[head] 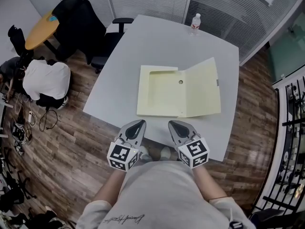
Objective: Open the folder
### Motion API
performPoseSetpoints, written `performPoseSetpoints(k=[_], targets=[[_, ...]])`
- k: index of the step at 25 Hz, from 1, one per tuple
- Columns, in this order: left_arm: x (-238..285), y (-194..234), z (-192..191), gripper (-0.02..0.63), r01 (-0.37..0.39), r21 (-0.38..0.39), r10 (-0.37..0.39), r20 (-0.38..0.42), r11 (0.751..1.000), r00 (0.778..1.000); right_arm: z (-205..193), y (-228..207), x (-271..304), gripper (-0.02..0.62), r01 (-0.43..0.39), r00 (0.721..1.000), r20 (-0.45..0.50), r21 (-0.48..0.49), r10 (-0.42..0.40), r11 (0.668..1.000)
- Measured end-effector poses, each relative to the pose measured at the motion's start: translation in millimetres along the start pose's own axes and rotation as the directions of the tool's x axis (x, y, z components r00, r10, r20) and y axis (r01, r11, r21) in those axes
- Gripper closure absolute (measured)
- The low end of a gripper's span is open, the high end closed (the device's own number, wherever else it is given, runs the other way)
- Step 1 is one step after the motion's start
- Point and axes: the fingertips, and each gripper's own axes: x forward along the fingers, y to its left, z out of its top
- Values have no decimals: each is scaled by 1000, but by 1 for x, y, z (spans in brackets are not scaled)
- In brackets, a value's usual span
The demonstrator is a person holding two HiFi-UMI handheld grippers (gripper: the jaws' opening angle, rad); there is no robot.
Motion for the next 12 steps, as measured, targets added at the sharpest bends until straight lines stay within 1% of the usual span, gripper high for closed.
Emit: performPoseSetpoints(k=[6,12], targets=[[2,-5,0,597,17,2,-17,-1,1000,1000,-1,2,-2,572,6,1000,-2,-18,-6,1000],[6,-10,-1,597,34,4,-34,-8,999,999,-1,-1,-4,572,9,1000,-2,-7,-9,1000]])
